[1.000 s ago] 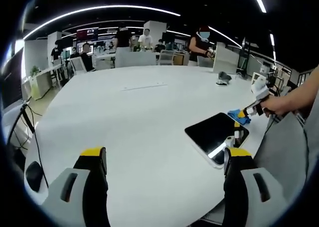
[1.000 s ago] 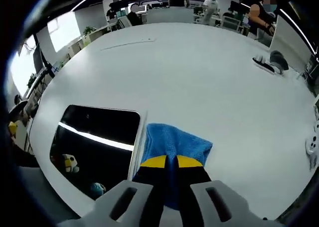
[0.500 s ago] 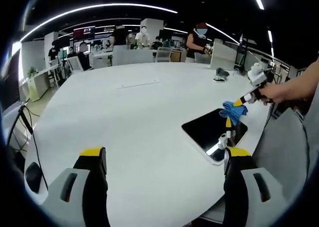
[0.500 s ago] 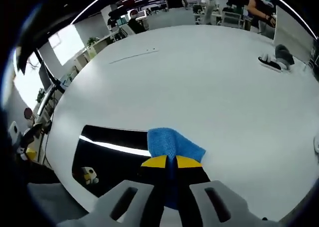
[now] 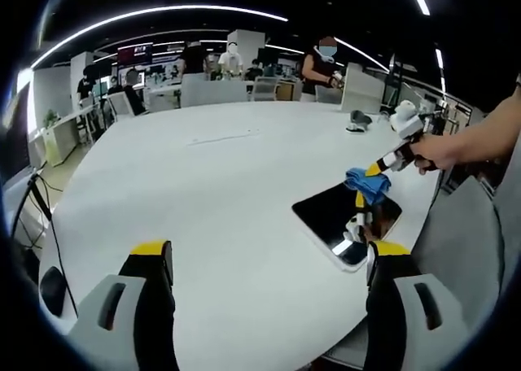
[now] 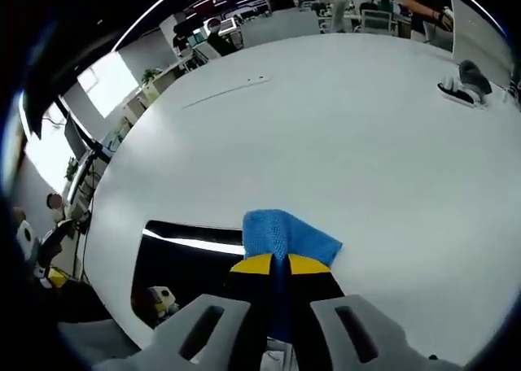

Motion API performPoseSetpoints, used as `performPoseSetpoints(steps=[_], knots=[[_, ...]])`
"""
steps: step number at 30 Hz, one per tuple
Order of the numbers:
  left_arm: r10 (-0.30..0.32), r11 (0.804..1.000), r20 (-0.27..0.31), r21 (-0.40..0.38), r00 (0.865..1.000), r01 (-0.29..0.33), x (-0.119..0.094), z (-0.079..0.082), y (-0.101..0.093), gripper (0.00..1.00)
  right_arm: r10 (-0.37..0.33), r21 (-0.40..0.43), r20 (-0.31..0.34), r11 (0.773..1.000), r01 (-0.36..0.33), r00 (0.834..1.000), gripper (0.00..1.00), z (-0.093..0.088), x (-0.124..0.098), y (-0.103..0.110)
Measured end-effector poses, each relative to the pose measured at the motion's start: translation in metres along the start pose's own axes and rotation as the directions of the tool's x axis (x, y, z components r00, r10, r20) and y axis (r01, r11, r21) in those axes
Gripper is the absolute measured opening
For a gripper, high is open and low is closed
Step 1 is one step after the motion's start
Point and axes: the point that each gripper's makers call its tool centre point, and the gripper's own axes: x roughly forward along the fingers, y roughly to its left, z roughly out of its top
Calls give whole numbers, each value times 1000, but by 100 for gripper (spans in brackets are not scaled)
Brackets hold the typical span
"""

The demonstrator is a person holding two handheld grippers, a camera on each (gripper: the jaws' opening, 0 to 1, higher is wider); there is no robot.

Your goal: Wipe the mirror surface with the cleaning cloth until all visible marks leave the cleaned area.

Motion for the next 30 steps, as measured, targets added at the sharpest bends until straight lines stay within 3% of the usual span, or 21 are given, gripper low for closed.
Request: performPoseSetpoints(steps=[3, 4, 6, 12, 13, 20, 30], knots=[[4, 1000, 3, -1, 1000, -4, -1, 0, 2, 99, 3, -27, -27, 1000, -4, 1000, 3, -10, 2, 2], [7, 1000, 3, -4, 1000, -7, -2, 0, 3, 99, 2, -52, -2, 999, -2, 1000, 4, -7, 2, 2], [9, 1000, 2, -4, 1000, -9, -3, 0, 4, 99, -7, -61, -9, 998, 7, 1000, 4, -9, 1, 3], [12, 1000, 8, -4, 1000, -12, -5, 1, 6, 99, -20, -212, -37, 977, 11, 999, 7, -11, 0, 6], [14, 1000, 9, -6, 1000, -14, -5, 1, 6, 98, -69, -195, -23, 979, 63, 997, 2, -10, 1, 0], [16, 1000, 3, -2, 1000, -16, -9, -4, 3, 99, -110, -196, -29, 975, 102, 994, 0, -8, 3, 6], [12, 1000, -3, 3, 1000, -12, -11, -9, 1, 99, -53, -173, -46, 984, 44, 998, 0, -8, 12, 31]])
